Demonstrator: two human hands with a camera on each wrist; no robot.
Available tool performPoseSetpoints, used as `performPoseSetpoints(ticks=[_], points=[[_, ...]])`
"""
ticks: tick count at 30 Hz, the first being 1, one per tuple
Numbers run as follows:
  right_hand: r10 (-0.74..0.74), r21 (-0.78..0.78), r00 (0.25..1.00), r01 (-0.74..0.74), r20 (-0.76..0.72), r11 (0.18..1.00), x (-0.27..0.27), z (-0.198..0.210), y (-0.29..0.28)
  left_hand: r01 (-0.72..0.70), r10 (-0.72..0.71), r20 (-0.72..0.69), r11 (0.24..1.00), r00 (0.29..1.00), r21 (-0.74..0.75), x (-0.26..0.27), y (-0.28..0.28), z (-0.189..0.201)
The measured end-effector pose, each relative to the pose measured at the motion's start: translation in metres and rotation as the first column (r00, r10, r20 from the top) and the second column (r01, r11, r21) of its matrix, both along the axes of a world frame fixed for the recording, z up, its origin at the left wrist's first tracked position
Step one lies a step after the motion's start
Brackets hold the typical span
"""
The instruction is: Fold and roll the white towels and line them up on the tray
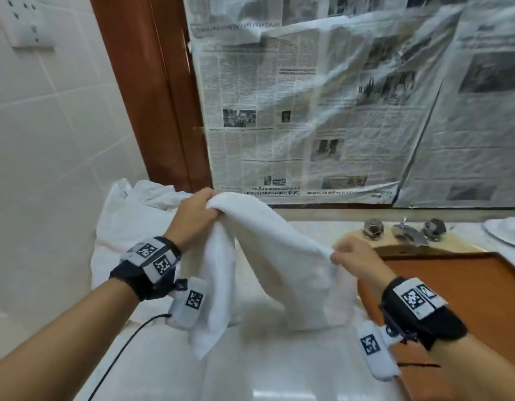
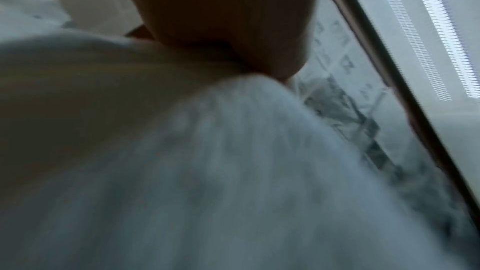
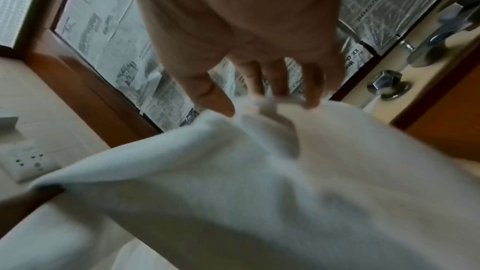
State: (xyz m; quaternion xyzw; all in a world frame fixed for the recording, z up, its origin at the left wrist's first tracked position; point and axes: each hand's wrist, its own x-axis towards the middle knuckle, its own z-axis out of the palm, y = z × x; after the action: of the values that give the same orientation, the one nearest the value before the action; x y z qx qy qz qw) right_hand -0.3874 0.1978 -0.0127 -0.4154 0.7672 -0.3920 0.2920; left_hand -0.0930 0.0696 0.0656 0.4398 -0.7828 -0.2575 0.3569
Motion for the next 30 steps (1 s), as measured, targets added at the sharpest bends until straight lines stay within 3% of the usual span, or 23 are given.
performPoseSetpoints(ticks=[3, 6, 8, 11, 13, 19, 21, 25, 28, 30], points=[[0.141, -0.050, 0.990, -0.141, 0.003, 0.989, 0.026, -0.007, 0.020, 0.080, -0.094, 0.175, 0.993, 0.980, 0.086, -0.023, 0.024, 0.007], [0.291, -0.217, 0.954, -0.299, -0.068, 0.929, 0.062, -0.007, 0.033, 0.112, -0.149, 0.112, 0.951, 0.982, 0.288, -0.043, 0.047, -0.006], [0.327, -0.278, 0.933, -0.358, -0.150, 0.892, 0.080, -0.009, 0.034, 0.155, -0.192, 0.091, 0.937, 0.977, 0.313, -0.054, 0.061, -0.015], [0.220, -0.298, 0.948, -0.284, -0.229, 0.911, 0.086, -0.019, 0.029, 0.175, -0.212, 0.107, 0.944, 0.971, 0.280, -0.060, 0.075, -0.025], [0.166, -0.275, 0.942, -0.249, -0.292, 0.929, 0.082, -0.023, 0.030, 0.177, -0.221, 0.206, 0.961, 0.953, 0.211, -0.055, 0.077, -0.033], [0.286, -0.162, 0.928, -0.329, -0.240, 0.930, 0.069, -0.026, 0.039, 0.126, -0.158, 0.589, 0.988, 0.793, 0.095, -0.019, 0.077, -0.068], [0.362, -0.098, 0.916, -0.381, -0.172, 0.919, 0.066, -0.025, 0.042, 0.089, -0.175, 0.559, 0.980, 0.810, 0.178, -0.002, 0.072, -0.081], [0.323, -0.159, 0.944, -0.330, -0.068, 0.931, 0.053, -0.029, 0.047, 0.106, -0.232, 0.314, 0.923, 0.921, 0.370, 0.030, 0.061, -0.093], [0.313, -0.077, 0.949, -0.316, -0.043, 0.946, 0.044, -0.036, 0.045, 0.158, -0.238, 0.218, 0.931, 0.946, 0.330, 0.038, 0.059, -0.089], [0.368, 0.045, 0.912, -0.366, -0.183, 0.929, 0.049, -0.039, 0.043, 0.207, -0.257, 0.184, 0.945, 0.949, 0.253, 0.033, 0.061, -0.076]])
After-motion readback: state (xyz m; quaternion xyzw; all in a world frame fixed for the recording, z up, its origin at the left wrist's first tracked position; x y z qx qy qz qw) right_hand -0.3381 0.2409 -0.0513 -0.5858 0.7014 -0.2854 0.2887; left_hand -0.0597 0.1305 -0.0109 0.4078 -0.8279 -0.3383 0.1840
